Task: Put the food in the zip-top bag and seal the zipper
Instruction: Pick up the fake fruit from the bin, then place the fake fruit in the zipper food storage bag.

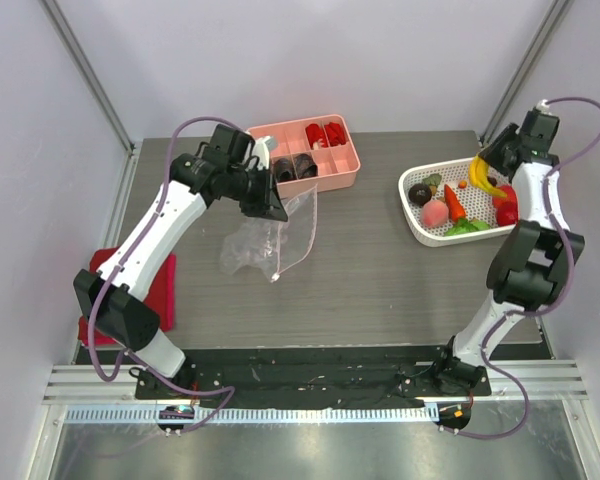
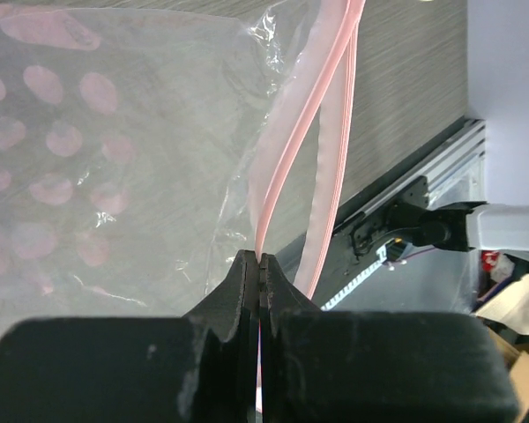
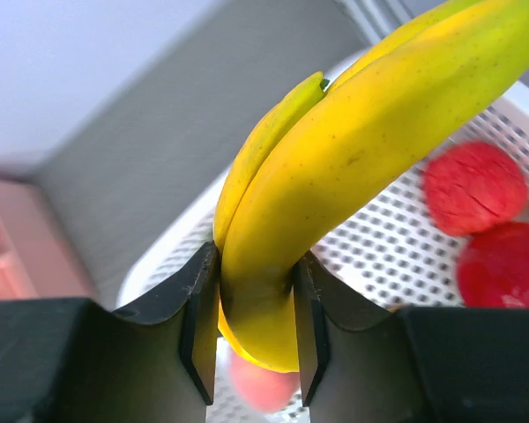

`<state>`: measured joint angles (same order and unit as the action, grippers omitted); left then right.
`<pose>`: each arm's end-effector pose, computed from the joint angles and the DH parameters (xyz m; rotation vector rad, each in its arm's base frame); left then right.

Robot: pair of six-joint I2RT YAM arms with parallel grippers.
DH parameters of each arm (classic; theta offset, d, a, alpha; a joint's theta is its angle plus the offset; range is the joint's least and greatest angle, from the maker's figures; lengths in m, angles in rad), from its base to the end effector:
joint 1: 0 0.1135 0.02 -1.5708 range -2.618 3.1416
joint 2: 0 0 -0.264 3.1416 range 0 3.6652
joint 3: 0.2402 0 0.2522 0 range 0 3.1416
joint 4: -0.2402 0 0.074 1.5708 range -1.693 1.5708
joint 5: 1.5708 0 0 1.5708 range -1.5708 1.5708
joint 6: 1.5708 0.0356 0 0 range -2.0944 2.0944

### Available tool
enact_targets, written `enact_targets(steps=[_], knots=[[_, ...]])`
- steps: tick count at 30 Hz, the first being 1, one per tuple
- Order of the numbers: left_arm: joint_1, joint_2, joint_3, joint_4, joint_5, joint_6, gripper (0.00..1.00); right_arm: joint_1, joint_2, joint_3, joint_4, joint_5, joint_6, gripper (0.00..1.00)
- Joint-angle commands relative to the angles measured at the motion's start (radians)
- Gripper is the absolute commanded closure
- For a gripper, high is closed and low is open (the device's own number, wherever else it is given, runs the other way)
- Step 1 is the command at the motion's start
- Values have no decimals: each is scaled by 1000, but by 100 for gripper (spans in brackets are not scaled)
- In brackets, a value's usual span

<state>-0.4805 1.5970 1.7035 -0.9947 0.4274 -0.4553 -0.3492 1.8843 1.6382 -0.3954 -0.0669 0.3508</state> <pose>0.2869 -0.1662 0.3805 0.2306 2.5690 -0.9101 0.4155 -0.1488 0.2976 0.7234 2.0900 0.0749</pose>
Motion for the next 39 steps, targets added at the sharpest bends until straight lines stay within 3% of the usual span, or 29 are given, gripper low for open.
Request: enact_targets(steps=[1,3,8,13,18,32,39], knots=[[46,-31,-22,73,125,-75,100,4,-203,-49,177,-236,59,99],[66,-40,-31,117,166,-101,100,10,-276,-78,237,-342,132,99],[71,-68,-39,194,206,-181,100,87,-431,-199,489,-430,279,99],[86,-60,-61,287,325,-315,100,252,-574,-342,781,-435,422,99],[128,-43,-114,407,451,-493,100,432,-648,-397,964,-468,504,99],[138,-45,-179,461,527,-537,100,881,-720,-400,937,-467,349,99],[140,-43,-176,459,556,-534,100,977,-705,-498,909,-510,255,99]])
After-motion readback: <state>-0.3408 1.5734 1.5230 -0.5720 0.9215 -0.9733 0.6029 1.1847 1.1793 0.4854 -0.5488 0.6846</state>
